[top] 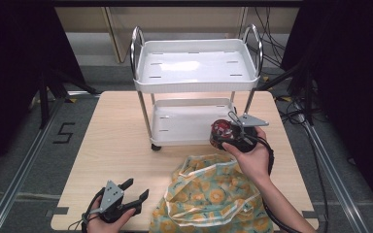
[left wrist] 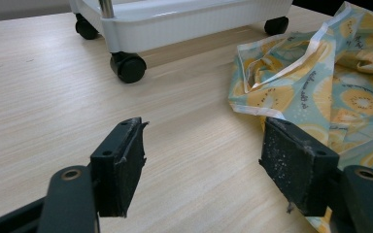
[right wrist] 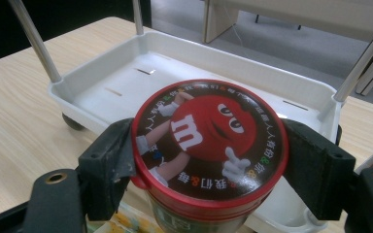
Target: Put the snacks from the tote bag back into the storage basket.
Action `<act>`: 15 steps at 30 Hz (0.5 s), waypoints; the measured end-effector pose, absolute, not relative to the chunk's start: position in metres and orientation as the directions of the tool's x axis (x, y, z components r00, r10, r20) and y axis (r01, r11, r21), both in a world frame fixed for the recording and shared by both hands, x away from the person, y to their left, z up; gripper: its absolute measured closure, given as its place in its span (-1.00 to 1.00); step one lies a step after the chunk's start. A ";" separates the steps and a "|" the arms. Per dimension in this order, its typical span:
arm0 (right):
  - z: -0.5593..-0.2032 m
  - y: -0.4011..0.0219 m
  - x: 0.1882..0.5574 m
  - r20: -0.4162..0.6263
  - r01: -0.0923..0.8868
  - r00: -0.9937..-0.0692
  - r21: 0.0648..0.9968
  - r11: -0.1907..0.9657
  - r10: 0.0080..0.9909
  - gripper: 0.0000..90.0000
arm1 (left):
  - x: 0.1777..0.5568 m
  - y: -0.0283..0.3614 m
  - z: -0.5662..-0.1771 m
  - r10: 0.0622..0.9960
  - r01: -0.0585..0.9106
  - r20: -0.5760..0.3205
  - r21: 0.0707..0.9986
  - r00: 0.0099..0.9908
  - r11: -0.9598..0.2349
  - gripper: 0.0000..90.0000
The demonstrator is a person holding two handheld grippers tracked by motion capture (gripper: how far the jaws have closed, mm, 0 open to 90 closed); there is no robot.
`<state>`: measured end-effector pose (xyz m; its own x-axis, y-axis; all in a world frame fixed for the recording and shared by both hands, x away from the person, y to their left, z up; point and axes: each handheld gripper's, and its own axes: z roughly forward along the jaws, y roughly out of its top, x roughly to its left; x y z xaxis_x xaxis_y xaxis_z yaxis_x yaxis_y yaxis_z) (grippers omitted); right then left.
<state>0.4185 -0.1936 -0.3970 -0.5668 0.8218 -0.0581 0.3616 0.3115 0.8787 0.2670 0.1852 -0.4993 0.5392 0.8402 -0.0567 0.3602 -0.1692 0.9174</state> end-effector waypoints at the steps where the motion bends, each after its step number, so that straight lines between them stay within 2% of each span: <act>1: -0.397 -0.194 0.419 -0.055 0.366 -0.570 0.876 0.314 0.820 -0.42 | 0.267 0.185 -0.499 0.840 0.360 -0.057 0.917 0.539 -0.169 -0.30; 8: -0.399 -0.192 0.423 -0.035 0.372 -0.557 0.882 0.287 0.830 -0.42 | 0.268 0.184 -0.501 0.840 0.364 -0.077 0.919 0.536 -0.149 -0.30; 9: -0.398 -0.192 0.422 -0.021 0.399 -0.557 0.870 0.290 0.830 -0.42 | 0.268 0.184 -0.501 0.840 0.364 -0.074 0.919 0.537 -0.151 -0.30; 15: -0.399 -0.190 0.424 -0.015 0.402 -0.558 0.870 0.286 0.830 -0.42 | 0.269 0.185 -0.500 0.836 0.357 -0.058 0.919 0.546 -0.169 -0.30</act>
<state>0.4242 -0.1899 -0.3994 -0.5583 0.8295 -0.0145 0.4021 0.2859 0.8698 0.2685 0.1854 -0.5003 0.5462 0.8356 -0.0584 0.3569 -0.1691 0.9187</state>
